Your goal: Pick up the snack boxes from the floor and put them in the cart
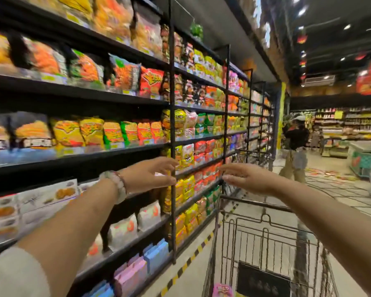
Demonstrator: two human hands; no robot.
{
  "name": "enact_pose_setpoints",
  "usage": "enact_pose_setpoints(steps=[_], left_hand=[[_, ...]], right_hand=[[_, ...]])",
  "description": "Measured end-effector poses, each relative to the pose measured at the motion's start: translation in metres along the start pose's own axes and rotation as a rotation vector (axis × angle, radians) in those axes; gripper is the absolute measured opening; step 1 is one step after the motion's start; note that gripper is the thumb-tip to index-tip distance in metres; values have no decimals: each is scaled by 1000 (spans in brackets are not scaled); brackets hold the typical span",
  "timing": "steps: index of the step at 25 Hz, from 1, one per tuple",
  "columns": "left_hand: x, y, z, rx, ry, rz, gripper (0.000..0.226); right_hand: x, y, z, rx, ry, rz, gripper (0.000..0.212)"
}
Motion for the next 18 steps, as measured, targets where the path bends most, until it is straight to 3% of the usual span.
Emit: enact_pose_setpoints(steps=[4,7,12,18], left_hand=[[117,-18,16,-50,-178,95,54],[210,-33,30,-108,-335,166,53],[365,-67,71,-213,-514,365,49],[590,-89,132,-297,-803,612,46]], right_hand=[[21,18,-69,22,-206,-96,46],[42,33,-143,30,-347,-184,46],[89,53,-290,64,-637,-157,46],[176,88,-488,-174,-990,-254,44]])
Point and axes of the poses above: each hand's wrist, its own x-axis away from the middle knuckle, its own y-axis out of the palm, z = x × y, the point moved 3 cm from there along -x, towards the middle knuckle, and after that the axes turned 9 degrees about x, right-handed, at the moved point
